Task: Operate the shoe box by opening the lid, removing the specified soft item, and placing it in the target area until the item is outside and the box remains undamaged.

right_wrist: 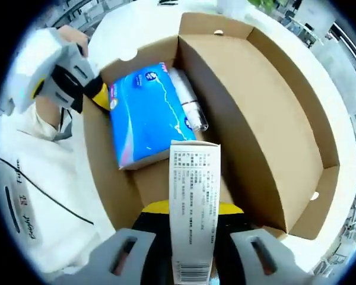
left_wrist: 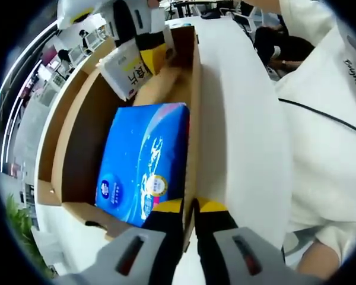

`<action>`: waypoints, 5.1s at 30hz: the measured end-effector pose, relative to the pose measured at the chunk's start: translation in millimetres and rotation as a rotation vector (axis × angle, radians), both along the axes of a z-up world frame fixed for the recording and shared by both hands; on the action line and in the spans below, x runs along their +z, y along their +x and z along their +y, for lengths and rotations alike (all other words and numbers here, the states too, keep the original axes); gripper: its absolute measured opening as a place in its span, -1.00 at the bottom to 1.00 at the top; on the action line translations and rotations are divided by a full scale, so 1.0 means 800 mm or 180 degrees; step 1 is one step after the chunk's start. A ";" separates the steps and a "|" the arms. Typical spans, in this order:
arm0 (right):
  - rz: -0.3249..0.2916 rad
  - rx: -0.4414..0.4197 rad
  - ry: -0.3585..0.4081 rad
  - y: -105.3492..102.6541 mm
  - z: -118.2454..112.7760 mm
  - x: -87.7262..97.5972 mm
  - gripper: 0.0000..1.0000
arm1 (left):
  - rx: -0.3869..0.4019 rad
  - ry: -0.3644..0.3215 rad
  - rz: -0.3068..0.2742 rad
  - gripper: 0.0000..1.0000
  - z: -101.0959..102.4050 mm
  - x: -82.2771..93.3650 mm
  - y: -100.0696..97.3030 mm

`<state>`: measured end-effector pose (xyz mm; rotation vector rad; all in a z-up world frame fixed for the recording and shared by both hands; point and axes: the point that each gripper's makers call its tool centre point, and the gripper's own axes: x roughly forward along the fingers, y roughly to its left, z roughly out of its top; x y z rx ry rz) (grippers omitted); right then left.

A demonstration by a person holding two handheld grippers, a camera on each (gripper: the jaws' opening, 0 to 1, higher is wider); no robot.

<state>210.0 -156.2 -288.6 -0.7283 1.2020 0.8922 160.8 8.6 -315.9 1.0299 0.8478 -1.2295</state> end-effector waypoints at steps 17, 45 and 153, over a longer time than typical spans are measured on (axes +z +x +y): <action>-0.0199 -0.0119 0.0344 -0.006 -0.013 0.061 -0.55 | 0.0013 0.0004 0.0002 -0.88 0.000 -0.001 0.000; -0.0466 -0.0402 0.0356 -0.006 -0.062 0.085 -0.55 | 0.0027 0.0019 0.0017 -0.88 0.000 0.000 -0.001; -0.2108 -0.3214 0.0874 -0.073 -0.375 0.042 -0.57 | 0.0042 0.0033 -0.0019 -0.87 -0.001 -0.001 0.002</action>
